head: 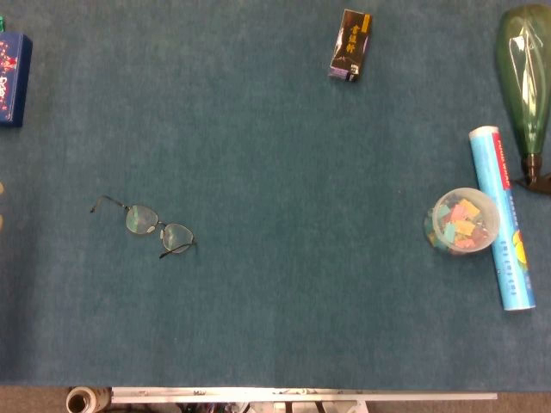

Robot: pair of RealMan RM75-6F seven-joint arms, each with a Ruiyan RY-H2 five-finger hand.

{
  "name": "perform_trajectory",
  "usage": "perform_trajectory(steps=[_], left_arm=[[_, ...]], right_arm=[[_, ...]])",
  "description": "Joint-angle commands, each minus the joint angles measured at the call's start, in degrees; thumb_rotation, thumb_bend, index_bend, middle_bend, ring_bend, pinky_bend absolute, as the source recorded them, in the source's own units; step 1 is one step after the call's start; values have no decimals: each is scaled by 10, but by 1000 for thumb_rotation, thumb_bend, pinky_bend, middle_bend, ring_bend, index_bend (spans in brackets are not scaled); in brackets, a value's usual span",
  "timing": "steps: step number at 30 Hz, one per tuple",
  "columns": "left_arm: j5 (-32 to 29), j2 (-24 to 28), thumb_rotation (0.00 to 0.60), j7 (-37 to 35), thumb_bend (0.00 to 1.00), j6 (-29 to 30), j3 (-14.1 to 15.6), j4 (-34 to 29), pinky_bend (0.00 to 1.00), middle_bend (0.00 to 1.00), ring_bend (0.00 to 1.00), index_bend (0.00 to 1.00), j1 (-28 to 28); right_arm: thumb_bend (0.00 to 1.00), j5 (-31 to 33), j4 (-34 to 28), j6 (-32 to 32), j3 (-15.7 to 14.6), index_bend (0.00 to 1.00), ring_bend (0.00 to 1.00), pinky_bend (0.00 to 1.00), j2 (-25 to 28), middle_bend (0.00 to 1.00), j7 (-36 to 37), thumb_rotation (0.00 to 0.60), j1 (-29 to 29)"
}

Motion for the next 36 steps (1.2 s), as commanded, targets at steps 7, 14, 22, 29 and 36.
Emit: perform_trajectory(steps=[7,14,22,29,36], left_arm=[[-1,1,600,3,223,11,2,-5,534,414,370,478,8],[-1,-1,600,1,223,16,1,-3,534,414,370,477,9],[17,-18,600,-21,223,32,-3,9,534,395,370,439,7],[58,-15,600,-70,167,12,9,7,530,246,333,291,-12],[78,-42,600,-94,135,13,-3,21,453,144,253,220,-35]], right_arm=[[215,-2,8,-21,4,220,364,466,-1,288,12,600,16],[214,-10,5,-26,9,220,364,466,3,288,16,600,28],[214,-13,0,-14,15,220,364,466,7,289,17,600,29],[214,-12,-8,-2,26,220,364,466,15,293,14,600,32],[214,-12,-10,-4,26,220,364,466,18,296,11,600,35]])
